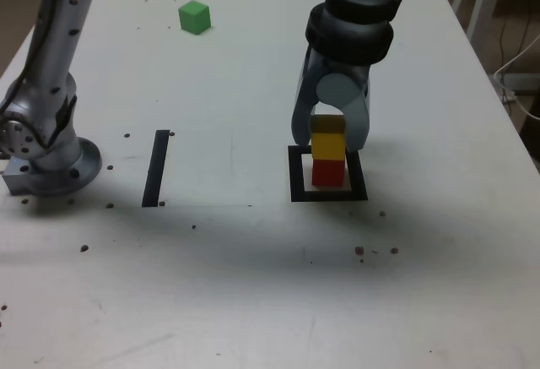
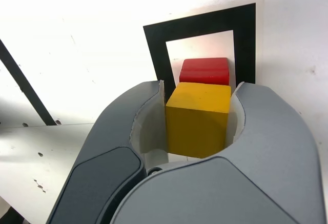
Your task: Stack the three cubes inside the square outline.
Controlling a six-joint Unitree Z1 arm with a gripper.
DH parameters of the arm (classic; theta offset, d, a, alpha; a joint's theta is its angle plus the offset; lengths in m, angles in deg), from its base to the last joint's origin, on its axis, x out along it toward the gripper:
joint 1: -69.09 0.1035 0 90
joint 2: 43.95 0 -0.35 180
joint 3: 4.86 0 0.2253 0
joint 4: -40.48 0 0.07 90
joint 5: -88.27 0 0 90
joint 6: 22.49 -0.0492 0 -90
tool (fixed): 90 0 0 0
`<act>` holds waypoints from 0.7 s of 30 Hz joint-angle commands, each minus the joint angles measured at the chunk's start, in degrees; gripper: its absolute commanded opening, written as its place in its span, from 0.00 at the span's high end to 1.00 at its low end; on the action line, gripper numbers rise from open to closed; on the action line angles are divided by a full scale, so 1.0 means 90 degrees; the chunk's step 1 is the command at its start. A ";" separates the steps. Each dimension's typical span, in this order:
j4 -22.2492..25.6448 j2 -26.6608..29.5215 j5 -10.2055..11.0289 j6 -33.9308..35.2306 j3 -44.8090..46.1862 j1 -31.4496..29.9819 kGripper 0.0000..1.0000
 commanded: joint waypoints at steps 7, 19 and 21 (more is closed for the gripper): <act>-0.0108 -0.0074 0.0020 -0.0035 0.0081 0.0025 0.59; -0.0258 -0.0059 -0.0034 -0.0180 0.0233 0.0048 0.09; -0.0267 -0.0004 -0.0013 -0.0178 0.0276 0.0054 0.07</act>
